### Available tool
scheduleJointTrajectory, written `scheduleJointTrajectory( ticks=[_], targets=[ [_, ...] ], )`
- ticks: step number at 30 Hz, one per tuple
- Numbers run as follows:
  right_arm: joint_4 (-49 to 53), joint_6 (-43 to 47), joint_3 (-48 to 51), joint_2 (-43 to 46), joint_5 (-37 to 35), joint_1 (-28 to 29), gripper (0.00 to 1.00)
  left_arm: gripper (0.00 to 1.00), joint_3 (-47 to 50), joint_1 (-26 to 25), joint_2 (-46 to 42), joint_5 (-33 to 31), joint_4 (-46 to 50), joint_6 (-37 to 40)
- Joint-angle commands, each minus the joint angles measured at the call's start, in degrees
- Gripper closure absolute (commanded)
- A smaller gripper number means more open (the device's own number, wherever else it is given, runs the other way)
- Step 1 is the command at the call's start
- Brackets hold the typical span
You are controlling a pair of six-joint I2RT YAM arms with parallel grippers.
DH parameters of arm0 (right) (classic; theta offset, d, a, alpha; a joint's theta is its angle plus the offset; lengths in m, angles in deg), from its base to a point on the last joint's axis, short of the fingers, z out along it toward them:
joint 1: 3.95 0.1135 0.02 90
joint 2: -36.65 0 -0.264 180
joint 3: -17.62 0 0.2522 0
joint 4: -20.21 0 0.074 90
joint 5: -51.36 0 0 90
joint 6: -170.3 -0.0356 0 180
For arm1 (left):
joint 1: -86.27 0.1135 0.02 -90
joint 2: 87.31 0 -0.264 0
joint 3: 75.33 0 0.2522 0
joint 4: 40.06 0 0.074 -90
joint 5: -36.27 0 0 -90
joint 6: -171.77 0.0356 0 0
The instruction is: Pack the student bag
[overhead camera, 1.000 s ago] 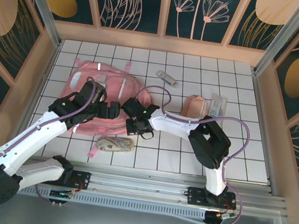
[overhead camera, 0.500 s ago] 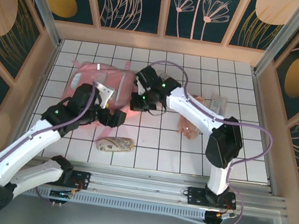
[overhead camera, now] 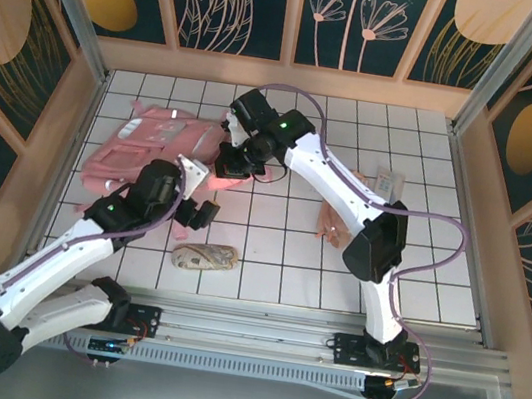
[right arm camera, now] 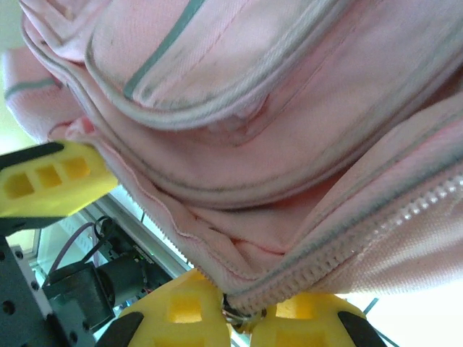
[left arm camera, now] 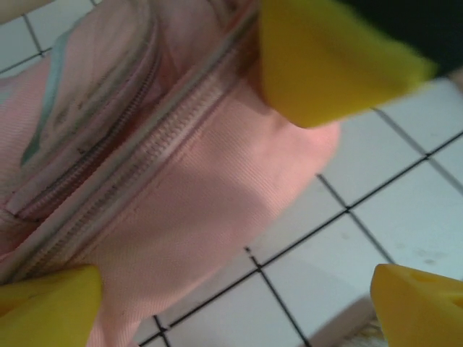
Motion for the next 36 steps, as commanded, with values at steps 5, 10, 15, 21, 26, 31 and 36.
scheduleJointTrajectory(
  ticks=[5, 10, 15, 21, 26, 31, 36],
  targets=[
    [3.7, 1.0, -6.6, 2.0, 4.8, 0.2, 1.0, 1.0, -6.1, 0.5, 14.1, -10.7, -3.3, 12.2],
    [8.2, 3.0, -4.0, 5.3, 1.4, -2.4, 1.0, 1.0, -5.6, 1.7, 11.0, -13.7, -6.2, 16.0],
    [8.6, 3.0, -1.2, 9.2, 0.0, -7.8, 1.0, 1.0, -5.6, 2.7, 6.7, -15.3, -5.7, 18.4],
    [12.0, 7.9, 7.1, 11.9, -6.1, -14.3, 1.0, 1.0, -4.3, 4.8, -0.6, -15.0, -4.8, 19.6],
    [6.0, 7.8, 17.9, 17.4, -4.1, -19.3, 1.0, 1.0, -4.3, 6.1, -2.2, -14.8, -3.9, 18.7],
    [2.5, 7.4, 16.1, 15.3, 2.1, -14.5, 1.0, 1.0, -5.4, 6.1, -3.1, -10.1, -3.1, 17.6],
    [-7.0, 6.0, 17.4, 10.2, 16.2, -3.8, 0.56, 1.0, -4.8, 6.1, -3.5, -9.2, -2.8, 17.3]
  ],
)
